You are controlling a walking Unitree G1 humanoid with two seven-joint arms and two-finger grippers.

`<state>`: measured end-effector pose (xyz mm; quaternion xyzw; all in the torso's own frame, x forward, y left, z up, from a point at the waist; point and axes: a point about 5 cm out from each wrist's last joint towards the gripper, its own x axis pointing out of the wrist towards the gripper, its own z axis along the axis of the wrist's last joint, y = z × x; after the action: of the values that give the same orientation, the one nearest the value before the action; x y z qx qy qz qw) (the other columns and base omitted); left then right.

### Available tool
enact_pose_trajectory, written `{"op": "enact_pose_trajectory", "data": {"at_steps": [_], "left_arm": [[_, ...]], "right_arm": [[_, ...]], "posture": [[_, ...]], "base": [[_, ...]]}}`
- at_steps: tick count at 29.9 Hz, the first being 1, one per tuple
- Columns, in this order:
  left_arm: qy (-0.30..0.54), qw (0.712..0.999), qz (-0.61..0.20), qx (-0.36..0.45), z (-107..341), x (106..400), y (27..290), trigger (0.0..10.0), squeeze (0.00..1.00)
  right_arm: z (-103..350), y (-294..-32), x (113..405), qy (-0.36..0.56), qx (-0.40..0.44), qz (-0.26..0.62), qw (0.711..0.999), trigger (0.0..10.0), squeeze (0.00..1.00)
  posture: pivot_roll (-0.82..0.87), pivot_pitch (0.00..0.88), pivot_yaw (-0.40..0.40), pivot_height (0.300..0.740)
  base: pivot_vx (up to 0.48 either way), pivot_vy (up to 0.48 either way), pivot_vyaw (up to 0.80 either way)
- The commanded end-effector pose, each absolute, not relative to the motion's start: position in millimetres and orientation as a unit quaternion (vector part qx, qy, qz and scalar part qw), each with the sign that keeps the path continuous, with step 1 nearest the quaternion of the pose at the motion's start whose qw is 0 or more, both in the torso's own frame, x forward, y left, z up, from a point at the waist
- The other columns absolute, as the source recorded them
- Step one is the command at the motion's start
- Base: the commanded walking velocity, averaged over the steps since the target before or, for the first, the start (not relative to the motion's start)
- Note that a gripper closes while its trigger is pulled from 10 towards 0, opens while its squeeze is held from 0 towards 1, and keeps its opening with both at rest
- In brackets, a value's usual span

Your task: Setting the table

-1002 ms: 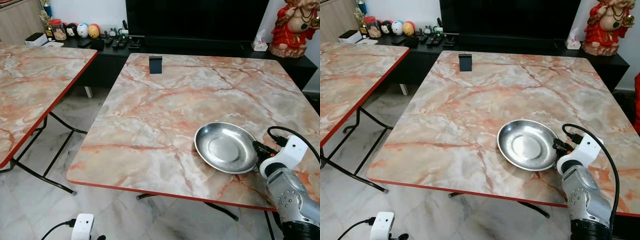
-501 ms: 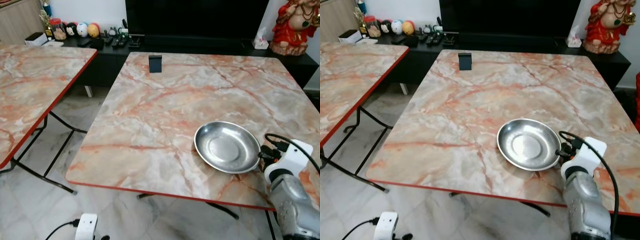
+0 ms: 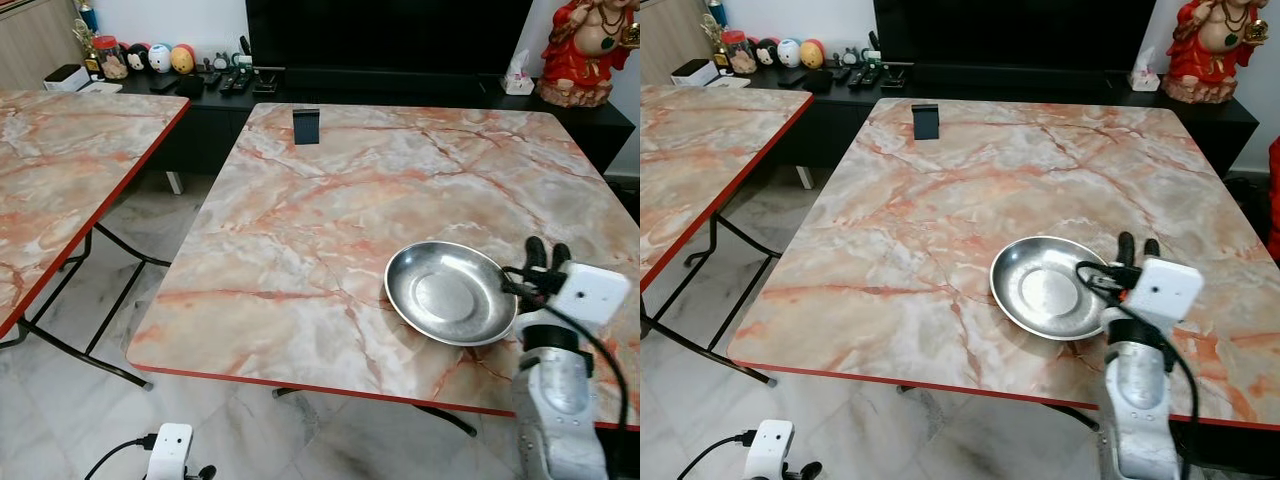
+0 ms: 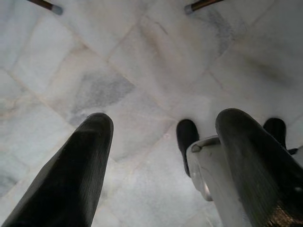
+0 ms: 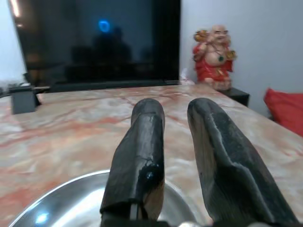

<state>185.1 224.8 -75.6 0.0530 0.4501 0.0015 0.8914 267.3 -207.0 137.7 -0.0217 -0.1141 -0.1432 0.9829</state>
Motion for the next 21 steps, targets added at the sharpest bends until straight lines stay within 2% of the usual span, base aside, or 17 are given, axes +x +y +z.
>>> {"op": "enact_pose_trajectory", "data": {"at_steps": [1, 7, 9, 14, 21], "left_arm": [[0.448, 0.892, 0.002, 0.061, -74.7, 185.1, 228.0, 10.0, 0.0], [0.455, 0.888, -0.004, 0.07, -76.7, 180.5, 228.9, 10.0, 0.0], [0.457, 0.887, -0.005, 0.07, -77.8, 177.4, 229.8, 10.0, 0.0], [0.46, 0.885, -0.01, 0.071, -78.5, 173.2, 233.6, 10.0, 0.0], [0.468, 0.88, -0.014, 0.073, -81.3, 169.1, 230.7, 10.0, 0.0]], "right_arm": [[133.1, -205.6, 268.6, -0.109, -0.029, -0.141, 0.984, 10.0, 0.0], [131.5, -200.7, 275.2, -0.109, -0.029, -0.127, 0.985, 10.0, 0.0], [124.8, -197.5, 283.0, -0.072, -0.045, -0.109, 0.99, 10.0, 0.0], [134.7, -200.3, 297.8, -0.046, -0.094, -0.077, 0.991, 10.0, 0.0], [160.7, -201.2, 306.0, -0.079, -0.092, -0.057, 0.991, 10.0, 0.0]], "posture": [[-0.01, 0.0, -0.005, 0.731], [-0.02, 0.0, -0.003, 0.731], [-0.02, 0.0, -0.004, 0.731], [-0.02, 0.0, -0.002, 0.731], [-0.03, 0.0, 0.001, 0.731]], "base": [[0.0, 0.0, 0.0], [0.0, 0.0, 0.0], [0.0, 0.0, 0.0], [0.0, 0.0, 0.0], [0.0, 0.0, 0.0]]}}
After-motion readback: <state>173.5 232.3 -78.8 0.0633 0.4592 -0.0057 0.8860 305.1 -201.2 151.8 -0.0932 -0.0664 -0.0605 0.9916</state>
